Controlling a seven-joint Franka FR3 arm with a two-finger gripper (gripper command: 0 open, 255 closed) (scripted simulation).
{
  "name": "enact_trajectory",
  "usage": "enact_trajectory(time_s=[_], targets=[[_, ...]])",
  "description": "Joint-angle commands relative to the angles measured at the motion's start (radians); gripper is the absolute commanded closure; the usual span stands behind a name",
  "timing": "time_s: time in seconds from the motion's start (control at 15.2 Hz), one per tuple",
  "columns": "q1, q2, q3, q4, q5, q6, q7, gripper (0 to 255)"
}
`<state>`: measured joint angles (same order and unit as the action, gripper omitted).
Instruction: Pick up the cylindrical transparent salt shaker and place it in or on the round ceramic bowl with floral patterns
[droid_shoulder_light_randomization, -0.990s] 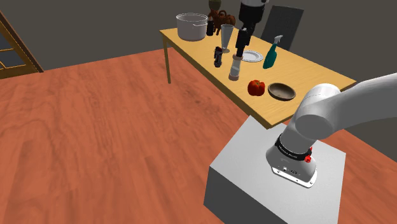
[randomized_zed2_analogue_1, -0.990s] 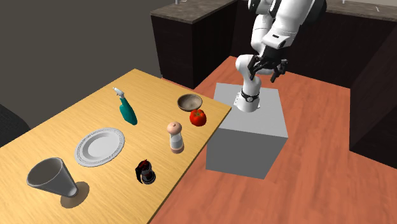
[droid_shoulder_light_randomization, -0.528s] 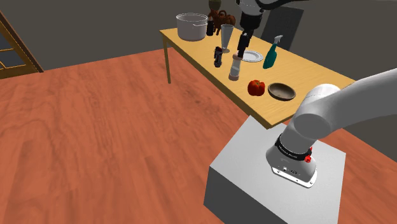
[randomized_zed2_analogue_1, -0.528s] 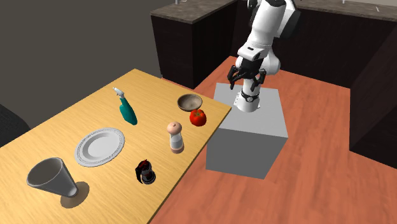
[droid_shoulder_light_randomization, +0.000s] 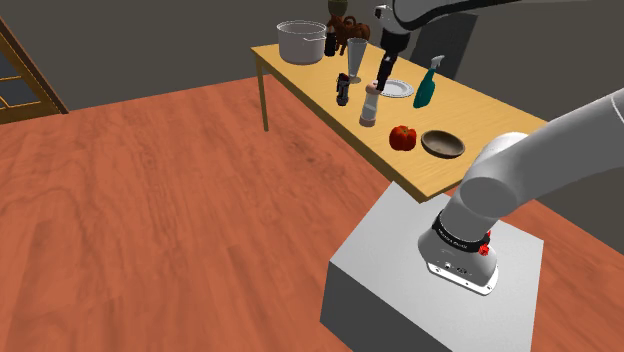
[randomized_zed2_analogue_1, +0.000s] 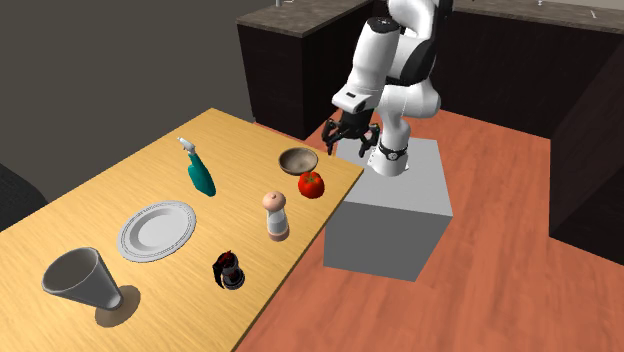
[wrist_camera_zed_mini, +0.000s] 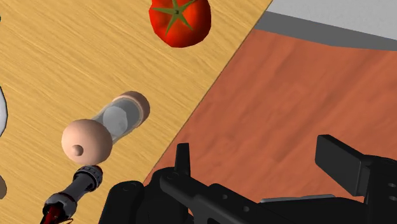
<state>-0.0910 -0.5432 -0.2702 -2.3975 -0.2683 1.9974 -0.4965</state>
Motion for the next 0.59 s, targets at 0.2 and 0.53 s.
enact_trajectory(time_s=[0.2, 0.53], targets=[[-0.008, 0.143, -0.103, 0.05, -0.001, 0.127, -0.115, 0], [-0.003, 0.31, -0.203, 0.136, 0.055, 0.234, -0.249, 0]])
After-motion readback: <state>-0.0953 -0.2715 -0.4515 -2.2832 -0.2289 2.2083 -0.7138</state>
